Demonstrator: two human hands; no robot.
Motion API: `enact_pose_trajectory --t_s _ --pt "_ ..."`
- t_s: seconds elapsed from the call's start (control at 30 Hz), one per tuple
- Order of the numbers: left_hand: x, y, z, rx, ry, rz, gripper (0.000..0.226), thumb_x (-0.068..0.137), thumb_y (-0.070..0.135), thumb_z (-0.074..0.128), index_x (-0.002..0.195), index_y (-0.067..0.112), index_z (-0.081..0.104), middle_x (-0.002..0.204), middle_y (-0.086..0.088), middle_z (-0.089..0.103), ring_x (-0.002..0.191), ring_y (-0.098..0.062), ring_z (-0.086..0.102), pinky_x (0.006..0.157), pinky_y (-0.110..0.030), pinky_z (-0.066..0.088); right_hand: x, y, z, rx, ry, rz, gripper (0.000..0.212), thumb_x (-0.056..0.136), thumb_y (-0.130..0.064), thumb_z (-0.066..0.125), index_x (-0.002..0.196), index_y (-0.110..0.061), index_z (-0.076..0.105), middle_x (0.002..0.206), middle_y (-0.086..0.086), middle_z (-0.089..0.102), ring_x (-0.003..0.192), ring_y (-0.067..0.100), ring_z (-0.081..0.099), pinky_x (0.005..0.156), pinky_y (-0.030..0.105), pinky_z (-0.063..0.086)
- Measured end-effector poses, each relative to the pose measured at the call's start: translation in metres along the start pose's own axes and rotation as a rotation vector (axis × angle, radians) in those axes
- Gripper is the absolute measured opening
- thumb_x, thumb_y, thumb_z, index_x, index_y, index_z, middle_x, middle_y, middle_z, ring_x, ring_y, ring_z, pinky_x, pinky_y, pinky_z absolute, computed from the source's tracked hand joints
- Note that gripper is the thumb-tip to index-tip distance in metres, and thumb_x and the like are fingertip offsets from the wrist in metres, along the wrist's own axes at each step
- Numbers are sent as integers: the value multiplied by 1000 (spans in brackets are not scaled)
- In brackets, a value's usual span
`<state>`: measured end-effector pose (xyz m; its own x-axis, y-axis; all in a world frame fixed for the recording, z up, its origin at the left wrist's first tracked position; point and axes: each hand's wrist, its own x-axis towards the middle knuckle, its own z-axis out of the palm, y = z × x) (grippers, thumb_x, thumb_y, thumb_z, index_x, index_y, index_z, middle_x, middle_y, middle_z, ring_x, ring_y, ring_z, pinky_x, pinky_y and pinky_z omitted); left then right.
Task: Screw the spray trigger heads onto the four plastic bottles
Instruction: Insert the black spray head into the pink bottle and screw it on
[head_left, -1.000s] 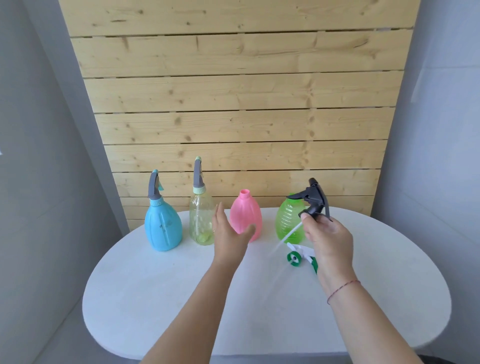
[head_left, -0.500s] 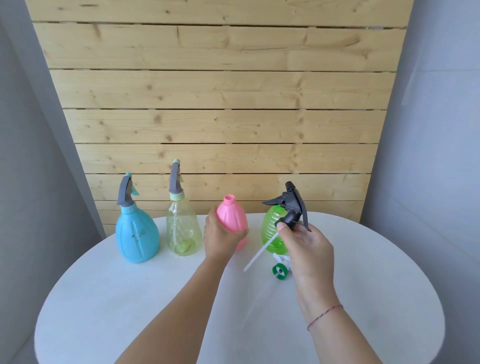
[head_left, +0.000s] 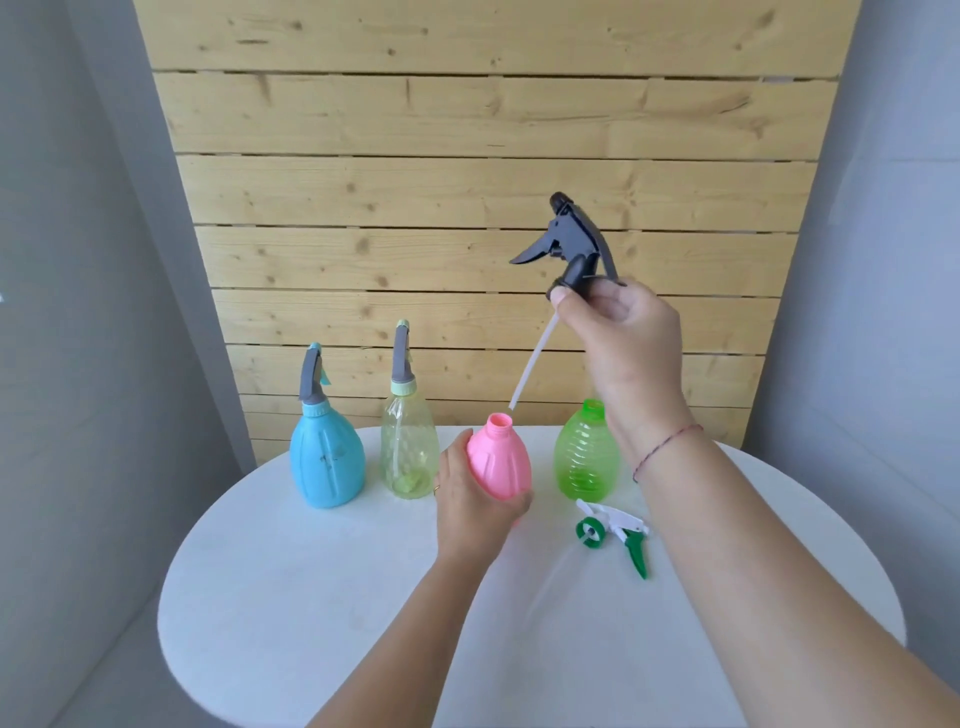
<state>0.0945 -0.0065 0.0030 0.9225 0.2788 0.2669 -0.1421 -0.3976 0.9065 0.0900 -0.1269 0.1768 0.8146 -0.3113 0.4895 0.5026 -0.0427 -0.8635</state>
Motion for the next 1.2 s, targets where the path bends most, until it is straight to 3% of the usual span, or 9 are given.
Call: enact_pose_trajectory --t_s 0.2,0.4,0.5,0.63,0.73,0.87,0.97,1.07,1.2 --pt "-8 5 -13 43 -11 24 94 55 28 85 136 26 37 123 5 46 116 -22 46 93 -45 50 -7 6 17 -93 -52 -12 9 73 -29 73 78 -24 67 75 -15 71 68 -9 65 63 7 46" --pt "-16 3 -17 54 -22 44 92 54 30 83 134 28 37 118 10 45 114 -20 45 92 -41 49 -38 46 17 -181 -182 97 15 73 -23 73 88 -18 69 85 -3 75 82 12 70 74 23 52" --pt "-17 5 -20 48 -50 54 93 56 31 83 136 28 36 120 11 45 116 -18 44 93 -37 47 -50 65 6 -195 -302 156 13 74 -20 73 86 -24 69 87 -7 76 84 7 70 76 23 52" --pt "-15 12 -27 18 -117 73 93 56 30 82 137 29 36 125 8 47 119 -19 45 95 -43 49 -54 76 -9 -57 -409 232 18 77 -16 73 90 -29 71 91 -14 77 91 -1 68 82 18 48" --pt "-15 15 -33 12 -198 84 89 57 28 84 133 37 37 121 13 45 118 -16 43 96 -42 48 -48 78 -15 37 -479 277 21 80 -8 71 95 -22 71 94 -11 77 94 1 69 90 21 47" --pt "-13 18 -42 69 -320 107 91 57 28 84 134 38 37 125 12 44 119 -18 44 95 -39 48 -43 81 -25 24 -591 289 27 81 -5 69 104 -19 68 98 -7 76 96 3 68 89 17 48" --pt "-12 19 -51 77 -449 98 86 56 28 83 127 47 37 119 15 49 111 -14 51 79 -24 48 -39 80 -36 -19 -689 290 28 80 -10 71 105 -21 68 100 -8 77 98 2 68 81 9 48" --pt "-13 20 -62 70 -599 50 84 56 26 83 122 53 39 110 21 58 98 1 59 68 -14 49 -37 78 -45 -24 -780 327 34 70 -22 74 104 -21 69 101 -8 76 99 2 68 80 10 48" --pt "-13 24 -68 65 -715 4 86 53 29 83 125 52 42 111 16 64 101 -6 63 81 -27 57 -34 76 -52 -19 -858 356 38 74 -13 70 112 -12 65 103 -7 75 102 5 67 82 13 49"
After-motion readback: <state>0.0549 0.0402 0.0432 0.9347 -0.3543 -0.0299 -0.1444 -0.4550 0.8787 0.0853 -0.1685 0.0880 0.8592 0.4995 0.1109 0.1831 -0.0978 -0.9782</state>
